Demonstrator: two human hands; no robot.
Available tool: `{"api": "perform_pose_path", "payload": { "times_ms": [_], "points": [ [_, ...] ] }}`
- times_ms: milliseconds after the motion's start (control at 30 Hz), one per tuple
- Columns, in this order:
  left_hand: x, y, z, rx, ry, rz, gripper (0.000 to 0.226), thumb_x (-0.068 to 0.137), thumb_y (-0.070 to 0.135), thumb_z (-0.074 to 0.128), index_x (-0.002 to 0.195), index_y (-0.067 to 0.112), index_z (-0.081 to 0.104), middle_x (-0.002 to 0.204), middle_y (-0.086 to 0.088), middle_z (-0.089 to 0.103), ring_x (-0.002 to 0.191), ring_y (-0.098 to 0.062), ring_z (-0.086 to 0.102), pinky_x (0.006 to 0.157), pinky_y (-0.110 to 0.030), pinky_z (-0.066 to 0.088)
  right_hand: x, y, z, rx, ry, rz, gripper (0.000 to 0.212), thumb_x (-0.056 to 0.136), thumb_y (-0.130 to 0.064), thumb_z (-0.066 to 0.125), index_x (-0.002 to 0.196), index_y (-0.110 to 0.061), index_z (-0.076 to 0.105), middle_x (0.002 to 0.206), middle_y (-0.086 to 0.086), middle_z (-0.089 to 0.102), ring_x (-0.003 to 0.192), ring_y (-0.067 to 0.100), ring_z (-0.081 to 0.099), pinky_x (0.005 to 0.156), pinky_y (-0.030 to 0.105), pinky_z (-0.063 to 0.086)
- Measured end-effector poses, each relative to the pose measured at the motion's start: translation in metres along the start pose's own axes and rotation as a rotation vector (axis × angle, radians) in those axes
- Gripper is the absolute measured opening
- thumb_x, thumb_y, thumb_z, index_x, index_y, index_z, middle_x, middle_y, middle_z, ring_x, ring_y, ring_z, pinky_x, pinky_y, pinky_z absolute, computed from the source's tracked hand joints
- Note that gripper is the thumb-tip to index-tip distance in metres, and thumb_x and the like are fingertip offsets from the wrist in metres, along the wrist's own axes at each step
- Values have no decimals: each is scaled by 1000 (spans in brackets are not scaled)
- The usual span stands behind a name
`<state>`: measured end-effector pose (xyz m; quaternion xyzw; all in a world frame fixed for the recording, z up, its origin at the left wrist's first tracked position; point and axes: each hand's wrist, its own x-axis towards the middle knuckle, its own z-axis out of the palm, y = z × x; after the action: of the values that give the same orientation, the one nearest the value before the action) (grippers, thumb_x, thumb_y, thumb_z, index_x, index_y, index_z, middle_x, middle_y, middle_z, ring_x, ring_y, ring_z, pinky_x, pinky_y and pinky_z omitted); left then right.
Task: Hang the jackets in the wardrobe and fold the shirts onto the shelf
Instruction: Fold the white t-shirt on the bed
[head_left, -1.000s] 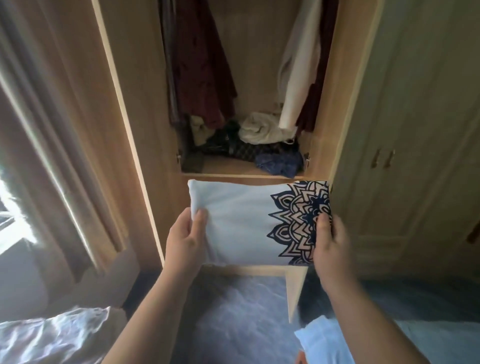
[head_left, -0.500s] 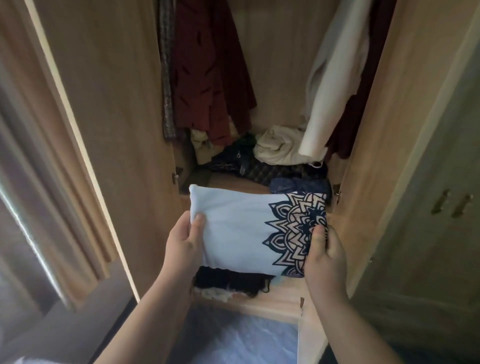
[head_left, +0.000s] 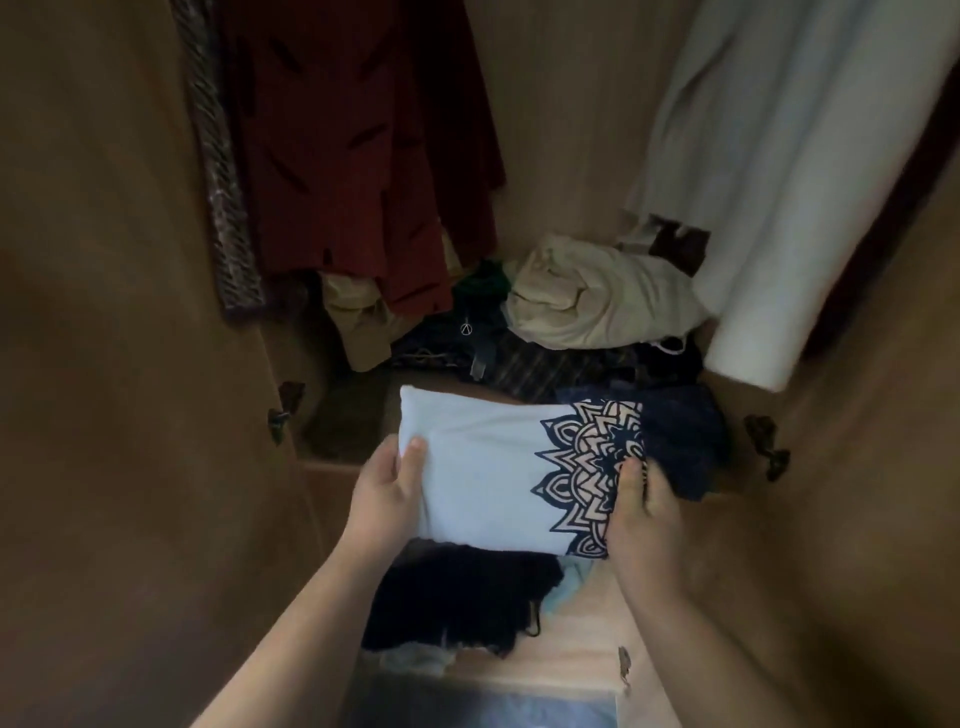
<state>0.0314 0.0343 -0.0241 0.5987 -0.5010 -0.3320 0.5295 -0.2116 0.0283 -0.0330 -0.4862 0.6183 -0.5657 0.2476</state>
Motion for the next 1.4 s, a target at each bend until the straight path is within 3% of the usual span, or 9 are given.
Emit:
{"api": "perform_pose_path", "payload": {
  "times_ms": [200, 300, 500, 667, 767, 867, 1033, 1267, 1400],
  "points": [
    [127, -42, 26, 209, -49, -54, 33, 102, 47, 40, 115, 23, 58, 94, 13, 59, 88, -6, 58, 70, -25, 41, 72, 33, 78, -48, 27, 133, 26, 105, -40, 36, 111, -27, 57, 98, -11, 61, 101, 15, 59, 89, 25, 42],
    [162, -62, 43, 253, -74, -102, 37, 101, 48, 40, 116, 18, 57, 100, 5, 59, 95, -16, 57, 79, -29, 39, 100, 54, 95, -109, 14, 156, 36, 104, -44, 35, 114, -21, 60, 106, -1, 66, 103, 24, 62, 95, 39, 49],
    [221, -79, 71, 316, -95, -160, 49, 100, 51, 44, 127, 11, 56, 117, -9, 63, 111, -32, 59, 82, -31, 41, 160, 67, 126, -282, -37, 198, 44, 104, -43, 33, 124, -14, 59, 123, 14, 64, 112, 35, 59, 96, 38, 45],
    [227, -122, 92, 638, -154, -280, 58, 100, 48, 43, 140, 7, 43, 130, -22, 59, 118, -39, 57, 96, -37, 46, 190, 105, 139, -791, -277, 378, 47, 105, -38, 27, 142, -13, 41, 127, 17, 58, 110, 34, 60, 88, 42, 51],
    [223, -129, 99, 948, -194, -219, 51, 103, 44, 39, 144, 14, 36, 136, -23, 49, 116, -38, 54, 94, -40, 47, 196, 117, 140, -886, -187, 174, 43, 100, -48, 38, 116, -12, 55, 114, 17, 63, 107, 36, 58, 90, 44, 50],
    [231, -121, 93, 949, 36, 10, 55, 95, 51, 44, 132, 10, 46, 131, -17, 51, 118, -32, 50, 98, -41, 42, 204, 123, 137, -867, -140, -233, 35, 96, -32, 50, 123, -10, 53, 123, 15, 54, 115, 34, 50, 96, 46, 46],
    [233, -125, 108, 935, -280, 433, 65, 94, 48, 31, 145, 10, 44, 152, -13, 40, 146, -31, 26, 120, -46, 21, 213, 117, 155, -806, -415, -613, 46, 98, -32, 43, 134, -8, 56, 142, 15, 50, 134, 33, 42, 113, 47, 35],
    [234, -149, 122, 1103, -441, 327, 72, 91, 68, 15, 156, 37, 17, 165, -2, 14, 151, -30, 11, 122, -48, 11, 201, 141, 177, -1097, -611, -433, 72, 92, -65, 20, 152, -28, 35, 157, 8, 35, 144, 34, 30, 119, 52, 5],
    [237, -150, 127, 1105, -444, 291, 70, 91, 66, 21, 155, 36, 22, 163, -4, 20, 149, -32, 18, 121, -50, 15, 207, 139, 180, -1096, -641, -400, 73, 91, -65, 19, 151, -28, 37, 156, 7, 38, 142, 32, 34, 120, 53, 15]
  ]
}}
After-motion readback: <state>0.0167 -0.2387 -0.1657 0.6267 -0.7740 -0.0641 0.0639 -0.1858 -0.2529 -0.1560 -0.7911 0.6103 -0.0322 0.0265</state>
